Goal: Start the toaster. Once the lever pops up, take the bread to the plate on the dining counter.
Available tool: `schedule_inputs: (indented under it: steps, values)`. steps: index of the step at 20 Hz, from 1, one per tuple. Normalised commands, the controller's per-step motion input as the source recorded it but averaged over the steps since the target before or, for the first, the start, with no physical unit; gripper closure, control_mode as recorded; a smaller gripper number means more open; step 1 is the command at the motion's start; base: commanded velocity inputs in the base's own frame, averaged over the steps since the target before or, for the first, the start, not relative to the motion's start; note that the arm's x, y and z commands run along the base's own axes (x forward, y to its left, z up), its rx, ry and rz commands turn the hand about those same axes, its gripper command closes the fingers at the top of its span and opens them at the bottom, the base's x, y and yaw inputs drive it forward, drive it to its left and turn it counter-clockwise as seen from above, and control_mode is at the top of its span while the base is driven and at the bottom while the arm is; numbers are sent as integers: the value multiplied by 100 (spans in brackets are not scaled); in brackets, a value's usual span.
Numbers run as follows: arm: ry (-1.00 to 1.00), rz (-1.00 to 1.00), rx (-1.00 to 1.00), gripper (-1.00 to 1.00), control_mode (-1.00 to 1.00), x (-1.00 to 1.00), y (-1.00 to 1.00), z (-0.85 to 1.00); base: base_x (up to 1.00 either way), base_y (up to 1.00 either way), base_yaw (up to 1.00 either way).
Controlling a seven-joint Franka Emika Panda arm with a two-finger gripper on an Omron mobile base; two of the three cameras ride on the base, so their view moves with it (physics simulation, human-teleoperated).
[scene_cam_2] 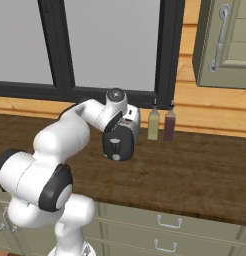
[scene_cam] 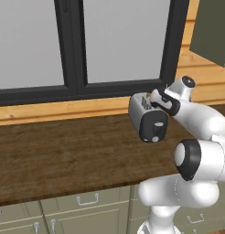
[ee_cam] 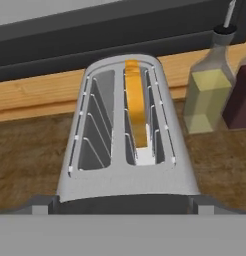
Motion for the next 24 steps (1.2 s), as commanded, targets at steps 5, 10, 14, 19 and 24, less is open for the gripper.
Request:
schedule_inputs:
  steps: [5,10,14,19,24]
  values:
    - [-5,0,3,-100,-100,35,0,0,0,0,0]
    - [-4,0,0,-100,-100,27,0,-1,0,0,0]
    - [-1,0,0,-100,-100,19,-4,-6,0,0,0]
    - [0,0,0,-100,-100,28,-7,-13,0,0,0]
    - [0,0,0,-100,-100,30,-5,-5,0,0,0]
